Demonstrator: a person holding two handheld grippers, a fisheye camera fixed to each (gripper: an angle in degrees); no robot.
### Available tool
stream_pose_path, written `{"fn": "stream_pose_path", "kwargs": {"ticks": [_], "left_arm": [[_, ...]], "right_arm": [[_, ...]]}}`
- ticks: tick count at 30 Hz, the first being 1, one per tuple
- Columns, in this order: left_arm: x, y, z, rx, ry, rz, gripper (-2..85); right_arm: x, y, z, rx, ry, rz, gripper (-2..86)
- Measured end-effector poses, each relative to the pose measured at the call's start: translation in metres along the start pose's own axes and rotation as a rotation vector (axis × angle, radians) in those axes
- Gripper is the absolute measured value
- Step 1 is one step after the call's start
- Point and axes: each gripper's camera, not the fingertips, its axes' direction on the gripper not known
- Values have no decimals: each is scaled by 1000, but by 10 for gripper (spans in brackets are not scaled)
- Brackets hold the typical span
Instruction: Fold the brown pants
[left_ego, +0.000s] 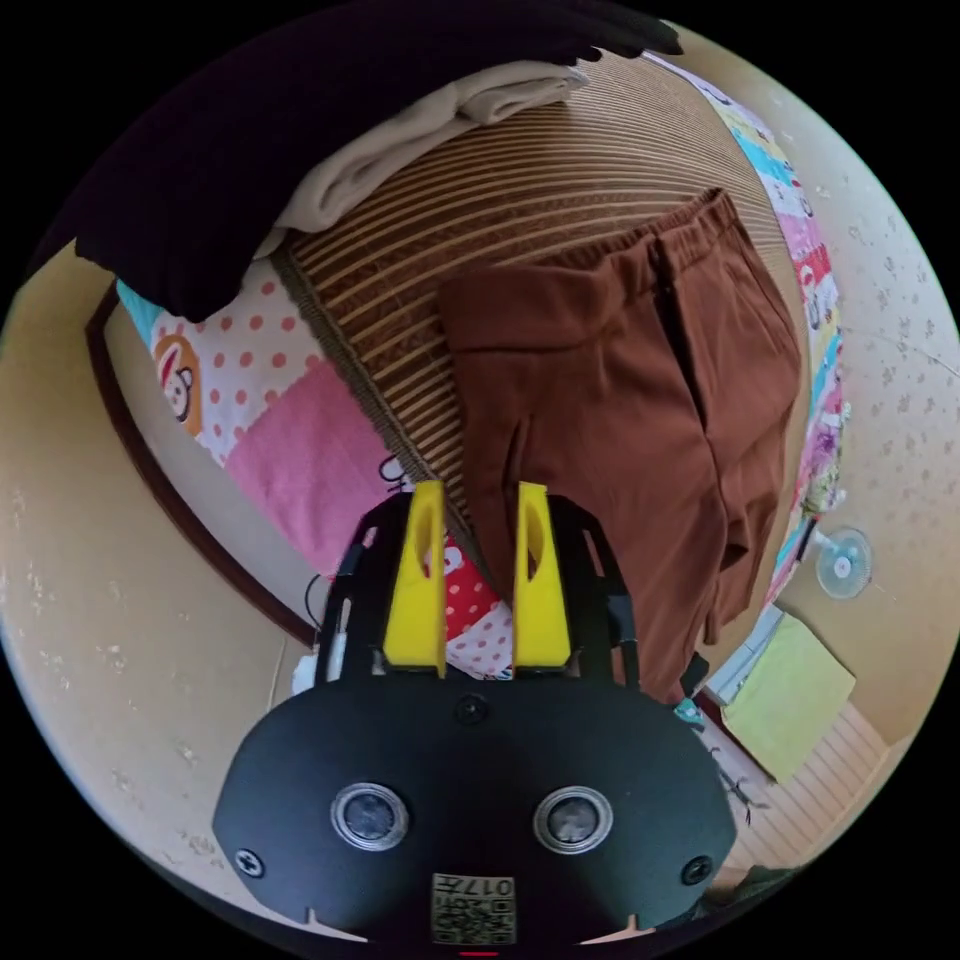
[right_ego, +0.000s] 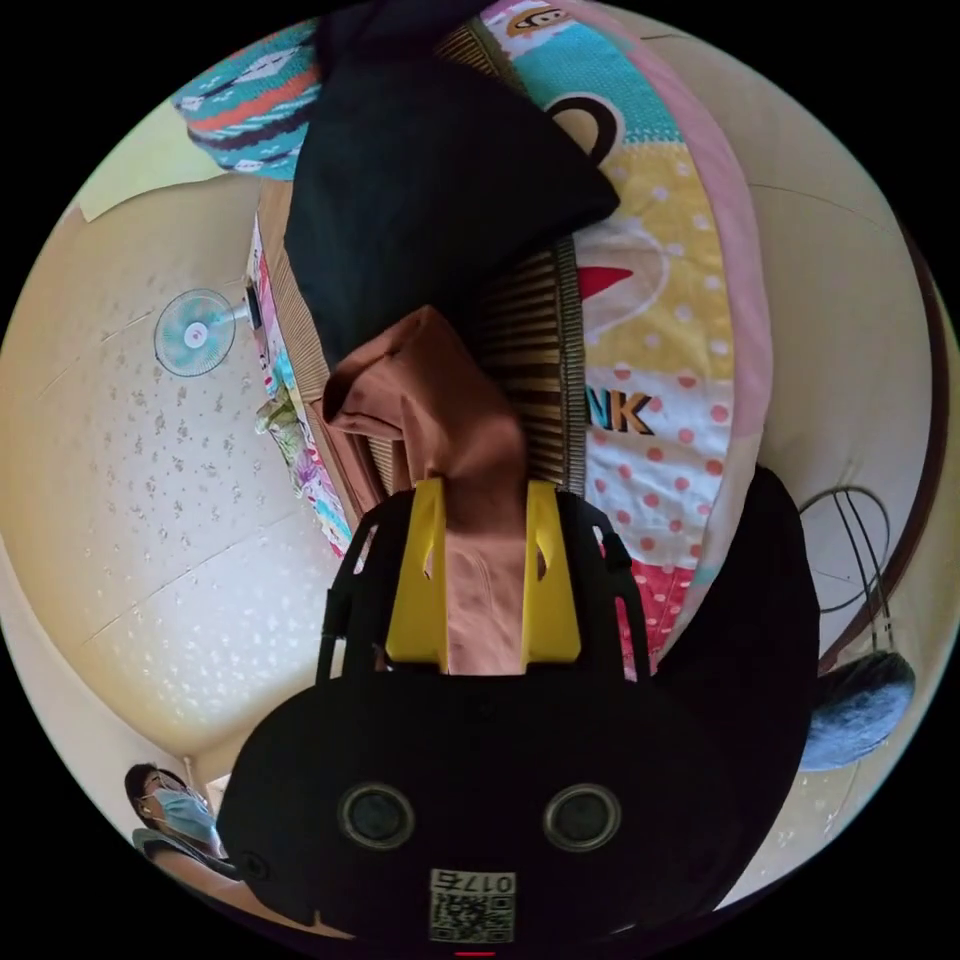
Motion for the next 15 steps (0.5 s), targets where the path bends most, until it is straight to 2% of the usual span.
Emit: {"fn": "stream_pose_path", "kwargs": {"ticks": [1, 3, 6, 10, 15], "left_arm": [[3, -1, 2, -28, 85, 45, 39], [7, -1, -1, -51, 69, 42, 35], [7, 3, -18, -61, 142, 96, 26], [-3, 30, -64, 0, 500, 114, 17], [58, 41, -137, 126, 502, 314, 17]], "right_arm": [[-6, -2, 3, -18, 21, -11, 81], [-18, -4, 8, -67, 58, -53, 55], [-43, -4, 6, -136, 125, -158, 36], [-98, 9, -8, -203, 221, -361, 24], [-198, 13, 8, -224, 202, -616, 16]]}}
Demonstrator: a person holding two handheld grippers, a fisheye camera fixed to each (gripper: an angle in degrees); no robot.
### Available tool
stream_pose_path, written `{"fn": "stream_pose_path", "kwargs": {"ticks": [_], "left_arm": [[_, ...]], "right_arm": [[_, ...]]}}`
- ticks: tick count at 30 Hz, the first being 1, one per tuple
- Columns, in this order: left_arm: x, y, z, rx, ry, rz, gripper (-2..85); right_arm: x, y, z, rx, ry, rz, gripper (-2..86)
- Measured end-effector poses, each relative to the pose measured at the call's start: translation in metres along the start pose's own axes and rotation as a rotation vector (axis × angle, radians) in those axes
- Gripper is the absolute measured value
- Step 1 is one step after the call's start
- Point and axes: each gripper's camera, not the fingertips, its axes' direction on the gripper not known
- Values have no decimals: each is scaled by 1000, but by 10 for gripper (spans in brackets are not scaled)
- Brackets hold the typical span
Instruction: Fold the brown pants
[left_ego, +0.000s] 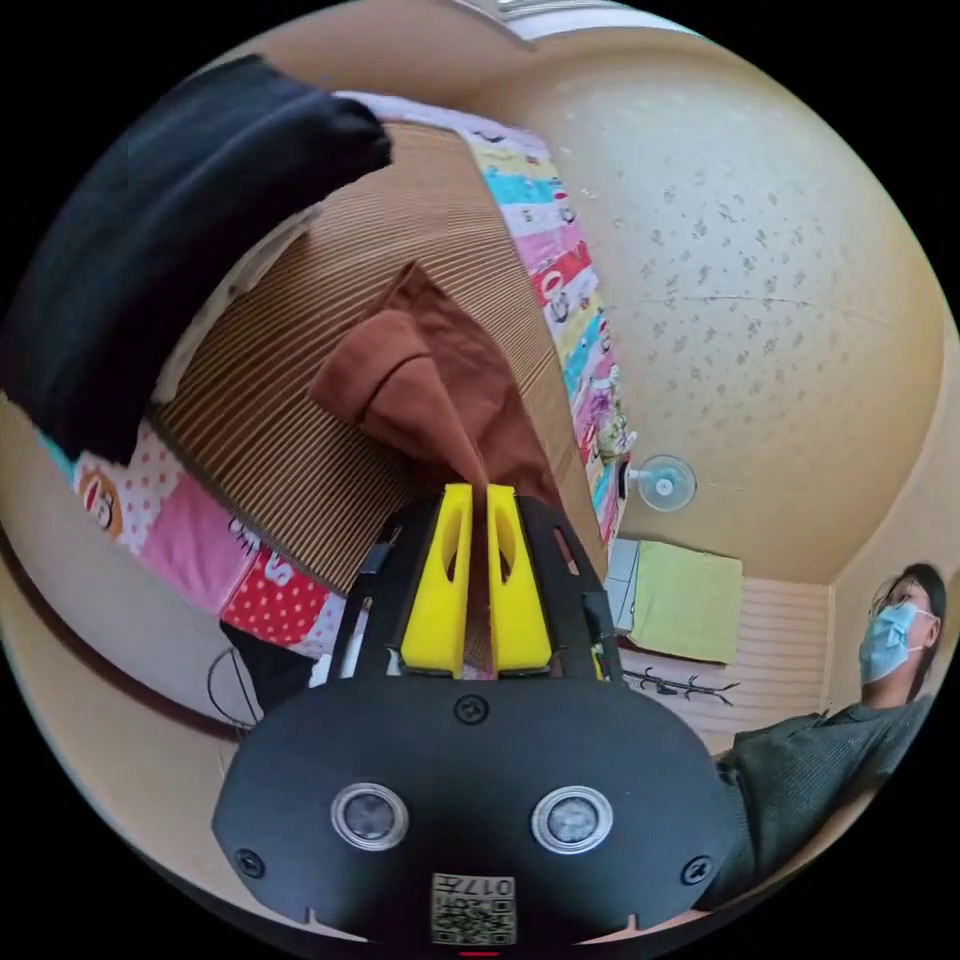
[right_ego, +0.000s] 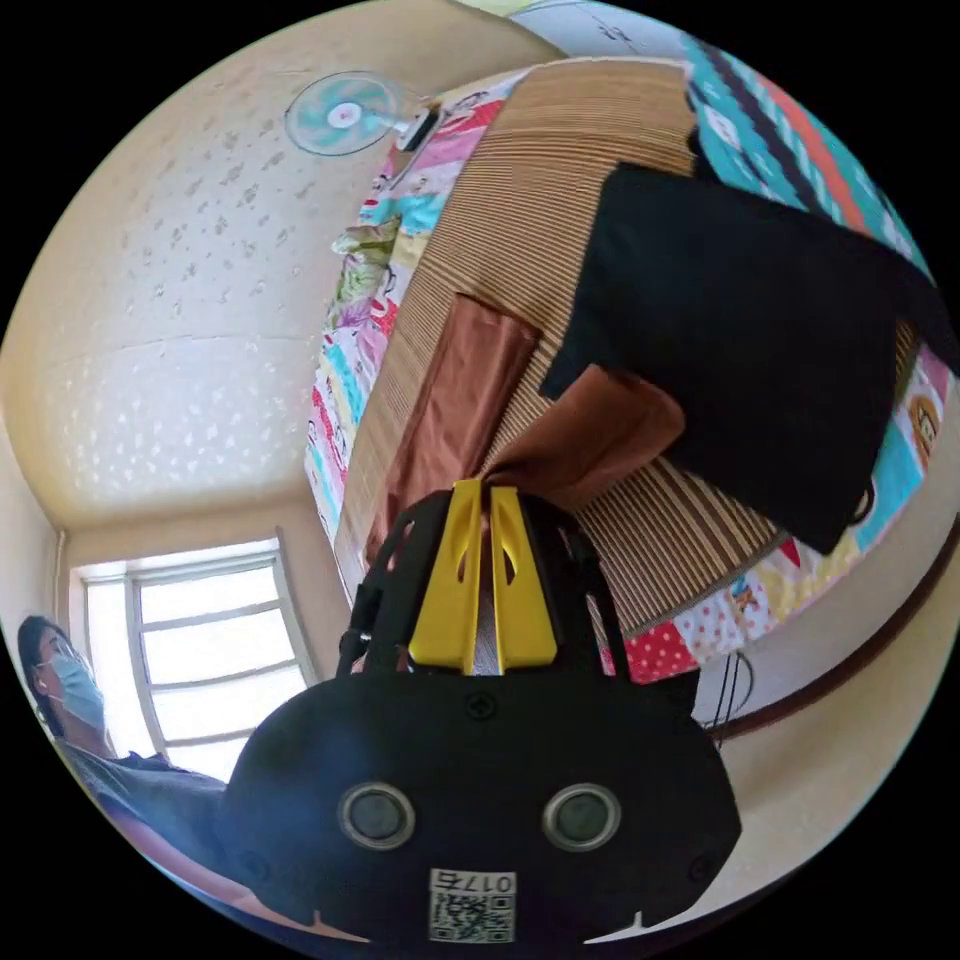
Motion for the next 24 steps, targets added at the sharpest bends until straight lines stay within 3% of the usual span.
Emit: {"fn": "stream_pose_path", "kwargs": {"ticks": [6, 10, 12, 14, 15, 18, 21, 24], "left_arm": [[86, -121, 62, 13, 45, 191, 46], [103, -157, 102, 243, -91, 70, 56], [123, -162, 143, 134, -124, 166, 52], [147, -153, 213, -153, -196, 341, 50], [150, -146, 228, -196, -241, 371, 50], [146, -115, 286, -356, -442, 472, 45], [111, -94, 323, -577, -596, 507, 14], [92, -81, 310, -601, -596, 538, 3]], "right_arm": [[-102, -144, 72, 7, -53, -144, 35], [-145, -190, 122, 58, -1, -95, 71], [-162, -192, 153, -14, -2, -142, 51], [-176, -179, 206, -166, -2, -294, 27], [-176, -174, 220, -208, 18, -316, 24], [-158, -141, 289, -427, 227, -397, 12], [-115, -94, 355, -682, 564, -427, 7], [-104, -44, 353, -597, 622, -531, 5]]}}
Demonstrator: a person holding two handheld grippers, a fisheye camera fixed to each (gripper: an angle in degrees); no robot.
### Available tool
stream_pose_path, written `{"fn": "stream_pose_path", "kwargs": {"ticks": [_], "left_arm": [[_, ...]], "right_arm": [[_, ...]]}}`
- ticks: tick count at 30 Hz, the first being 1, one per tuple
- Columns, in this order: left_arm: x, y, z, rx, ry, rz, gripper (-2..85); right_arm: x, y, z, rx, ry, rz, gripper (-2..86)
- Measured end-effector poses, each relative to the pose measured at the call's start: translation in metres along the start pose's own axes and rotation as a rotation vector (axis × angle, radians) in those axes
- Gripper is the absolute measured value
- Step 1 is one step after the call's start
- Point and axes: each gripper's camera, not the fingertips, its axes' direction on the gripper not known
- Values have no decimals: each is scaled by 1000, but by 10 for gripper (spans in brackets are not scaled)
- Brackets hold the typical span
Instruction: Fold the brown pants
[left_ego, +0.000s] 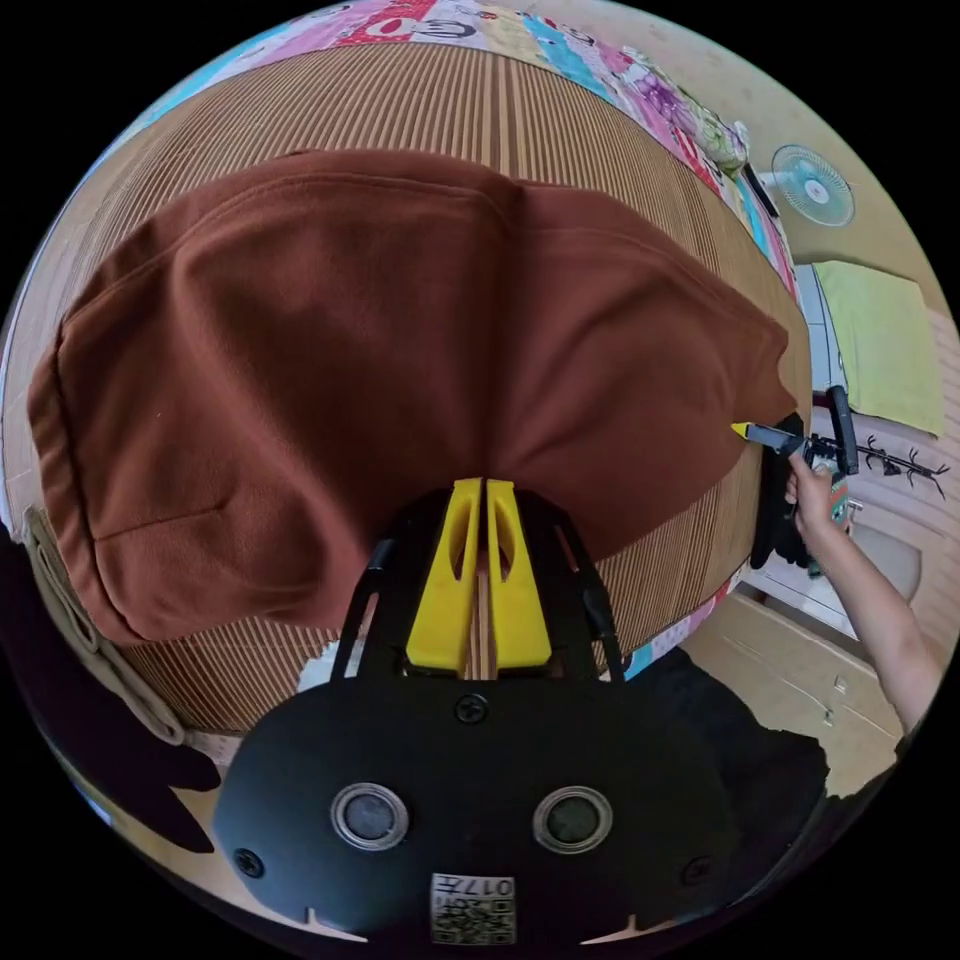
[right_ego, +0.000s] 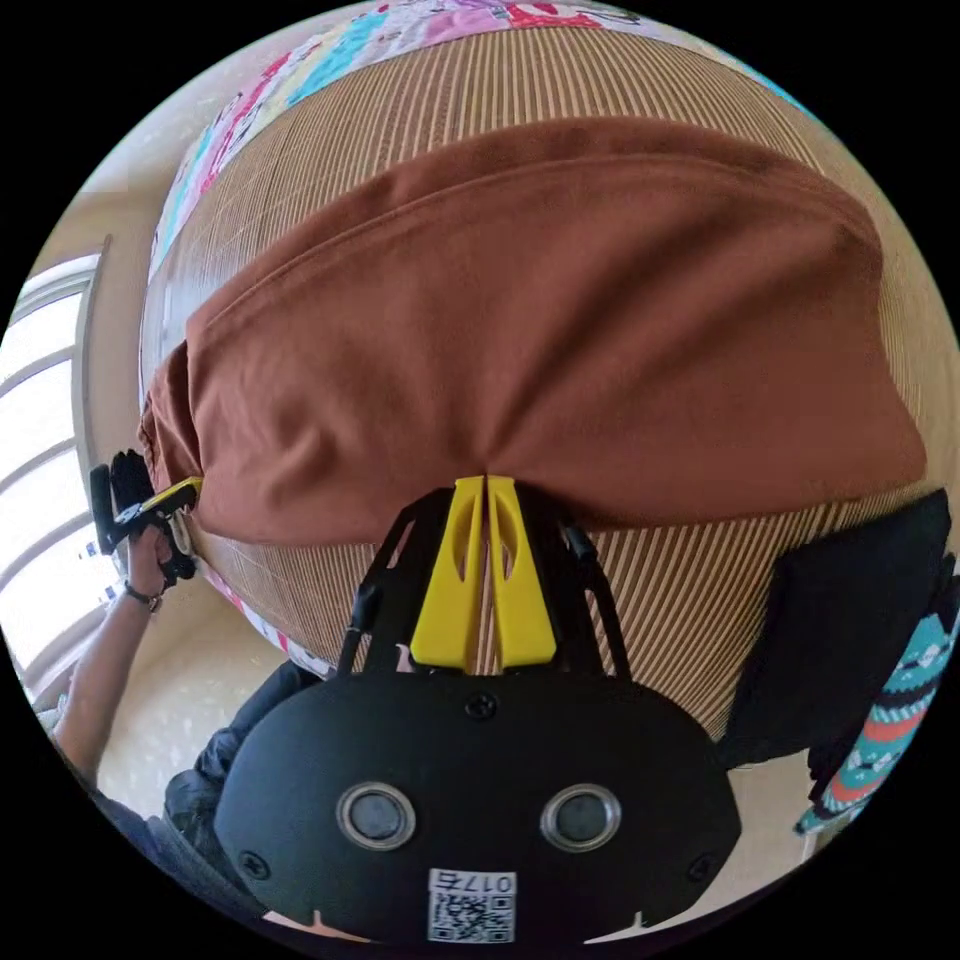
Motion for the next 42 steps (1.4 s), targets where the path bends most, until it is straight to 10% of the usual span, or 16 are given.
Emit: {"fn": "stream_pose_path", "kwargs": {"ticks": [5, 9, 14, 22, 31, 35, 42], "left_arm": [[-14, 57, -14, -20, -97, -40, 10], [-36, 115, -39, 134, 218, -144, 50], [-116, 200, -63, 389, 340, -731, 162], [-236, 203, -33, 522, 650, -1079, 137], [-220, 141, -153, 422, 618, -209, 52], [-284, 169, -119, 332, 475, -708, 33], [-293, 169, -86, 277, 420, -836, 182]], "right_arm": [[-14, 72, 33, -40, -38, -3, 3], [0, 107, 43, -61, -117, 73, 3], [43, 139, 39, -39, -380, 298, 4], [67, 190, 15, 25, -434, 443, 4], [41, 220, 2, 49, -365, 457, 4], [29, 225, 18, 116, -472, 526, 4], [13, 229, 24, 188, -593, 516, 4]]}}
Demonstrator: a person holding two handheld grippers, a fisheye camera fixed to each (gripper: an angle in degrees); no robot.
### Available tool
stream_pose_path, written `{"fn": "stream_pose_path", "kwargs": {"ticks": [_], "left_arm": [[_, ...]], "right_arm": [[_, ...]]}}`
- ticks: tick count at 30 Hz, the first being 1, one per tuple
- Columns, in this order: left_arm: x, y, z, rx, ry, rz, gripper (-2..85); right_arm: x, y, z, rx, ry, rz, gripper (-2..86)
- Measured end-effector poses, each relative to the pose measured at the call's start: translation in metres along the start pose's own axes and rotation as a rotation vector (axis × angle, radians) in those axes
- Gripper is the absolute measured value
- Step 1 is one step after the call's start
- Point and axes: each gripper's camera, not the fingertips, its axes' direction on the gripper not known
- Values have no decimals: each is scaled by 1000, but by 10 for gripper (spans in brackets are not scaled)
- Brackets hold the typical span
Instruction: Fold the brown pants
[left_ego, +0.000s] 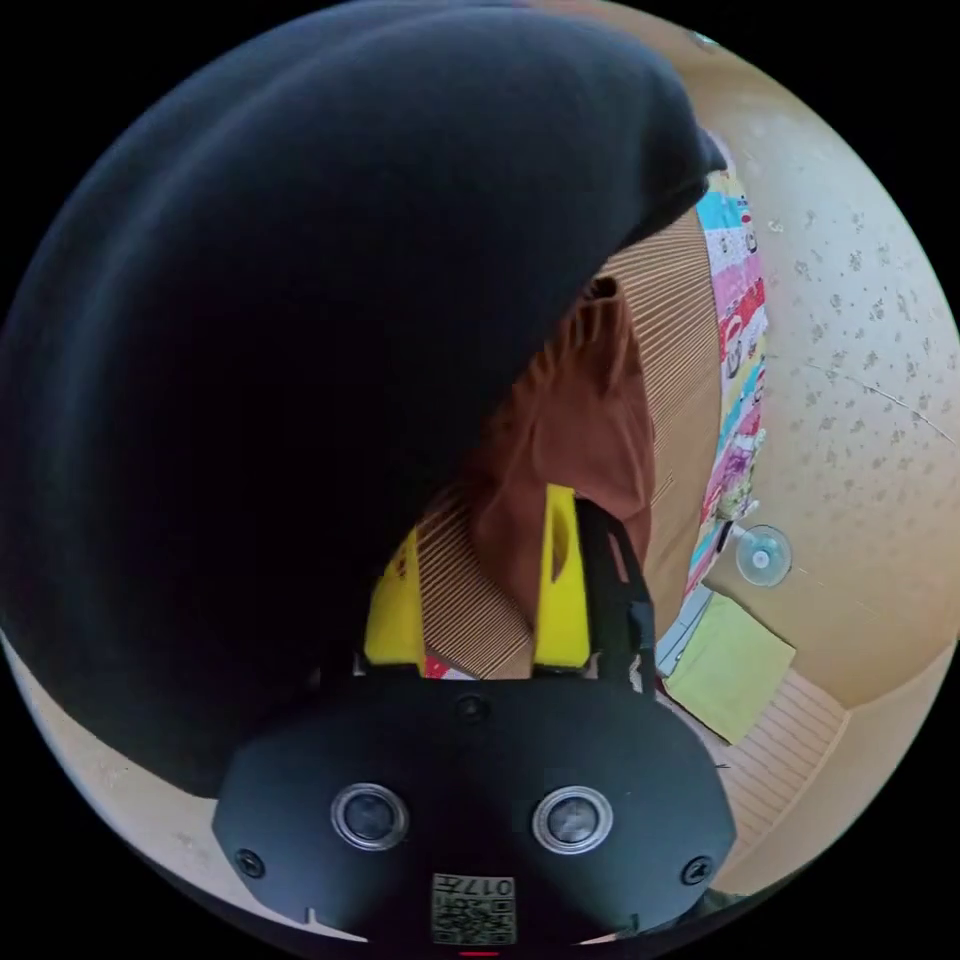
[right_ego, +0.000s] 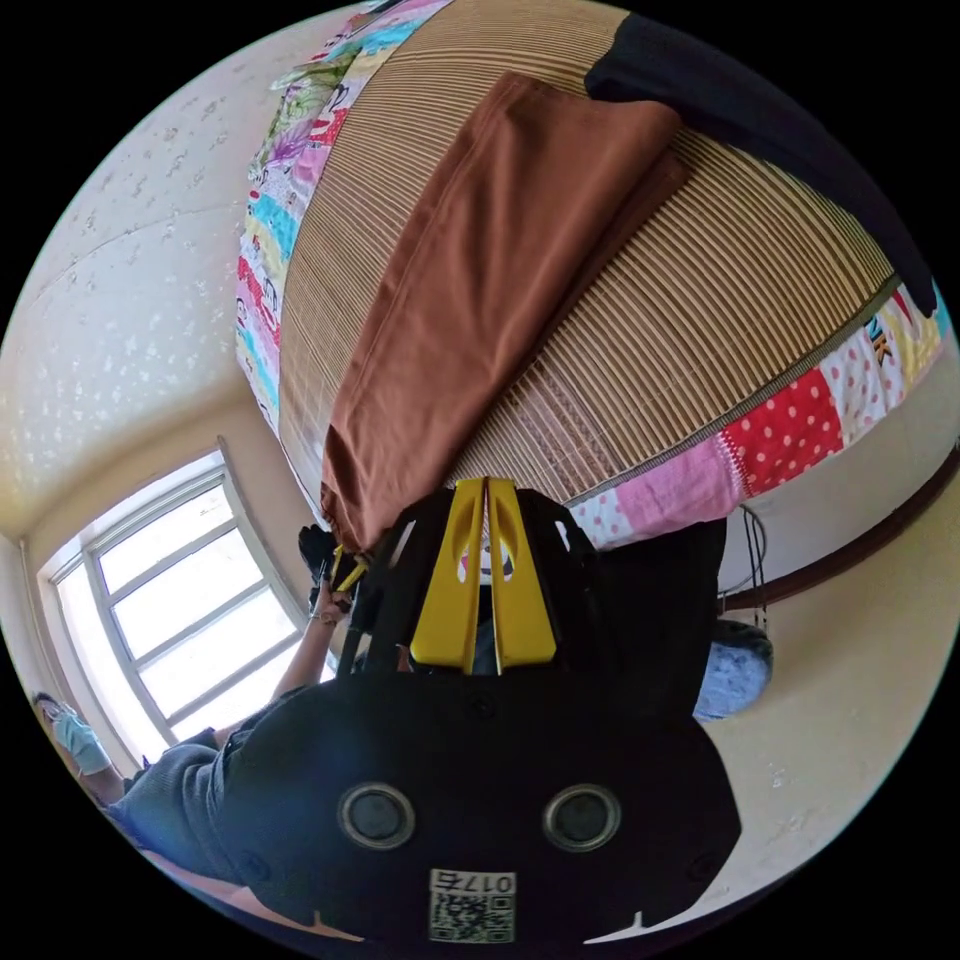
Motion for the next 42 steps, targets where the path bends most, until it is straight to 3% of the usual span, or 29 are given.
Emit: {"fn": "stream_pose_path", "kwargs": {"ticks": [3, 7, 15, 18, 20, 24, 28, 32, 34, 37, 42], "left_arm": [[1, 5, 26, -39, -78, 2, 211], [-14, 2, 42, 100, 158, 61, 149], [-19, 2, 69, 139, 196, -61, 47], [19, 26, 53, 230, 285, 149, 41], [74, 61, 44, 263, 292, 397, 38], [167, 136, 58, 221, 242, 796, 28], [238, 226, 136, 47, 175, 1128, 49], [259, 281, 241, -323, 106, 1353, 62], [255, 285, 266, -383, 97, 1327, 67], [244, 269, 285, -303, 78, 1232, 75], [229, 226, 328, -160, -107, 1135, 86]], "right_arm": [[8, 5, -6, 13, 10, 4, 4], [35, 22, -21, 68, -38, 58, 4], [100, 52, -52, 210, -157, 212, 4], [120, 58, -55, 276, -260, 266, 4], [133, 59, -59, 343, -354, 297, 3], [146, 53, -60, 411, -485, 325, 2], [156, 39, -54, 418, -591, 326, 3], [157, 24, -52, 399, -647, 300, 3], [157, 18, -51, 371, -653, 282, 3], [156, 10, -49, 306, -641, 231, 4], [161, 8, -49, 218, -606, 190, 4]]}}
